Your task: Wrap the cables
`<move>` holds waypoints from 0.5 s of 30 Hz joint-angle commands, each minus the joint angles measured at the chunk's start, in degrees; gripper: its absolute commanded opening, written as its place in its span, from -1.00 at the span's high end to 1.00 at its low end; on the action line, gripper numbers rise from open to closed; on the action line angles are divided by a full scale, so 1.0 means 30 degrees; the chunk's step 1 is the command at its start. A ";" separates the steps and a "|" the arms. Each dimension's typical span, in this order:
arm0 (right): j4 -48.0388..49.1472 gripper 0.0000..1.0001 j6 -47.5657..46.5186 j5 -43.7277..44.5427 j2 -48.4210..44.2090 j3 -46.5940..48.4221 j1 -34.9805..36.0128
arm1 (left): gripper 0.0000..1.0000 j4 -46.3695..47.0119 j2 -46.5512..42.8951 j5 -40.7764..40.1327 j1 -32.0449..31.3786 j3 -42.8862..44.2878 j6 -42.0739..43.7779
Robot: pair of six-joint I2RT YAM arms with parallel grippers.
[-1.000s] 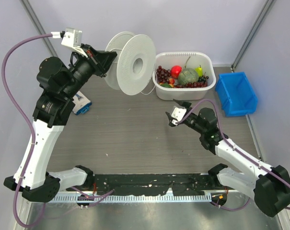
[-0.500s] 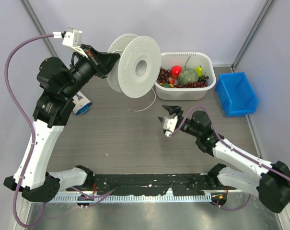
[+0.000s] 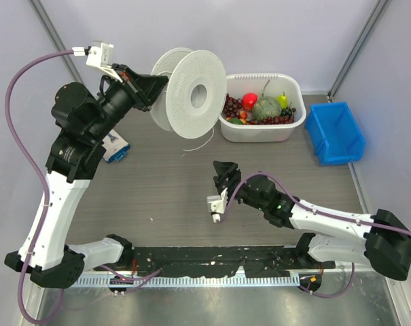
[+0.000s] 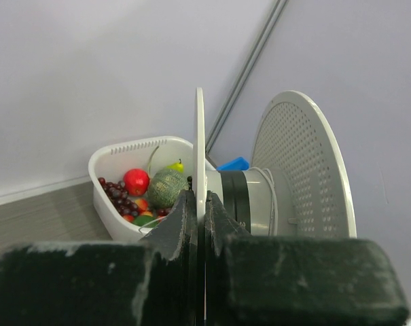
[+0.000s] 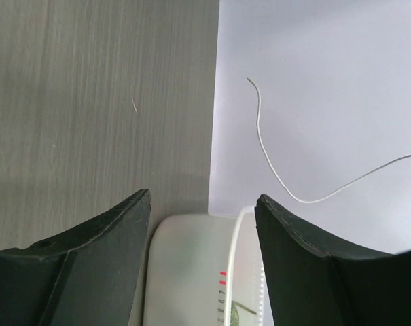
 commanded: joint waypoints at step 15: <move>0.6565 -0.43 -0.4215 0.3440 0.5302 0.2114 0.1266 | 1.00 0.2592 -0.1035 -0.0049 -0.0048 -0.1053 -0.0593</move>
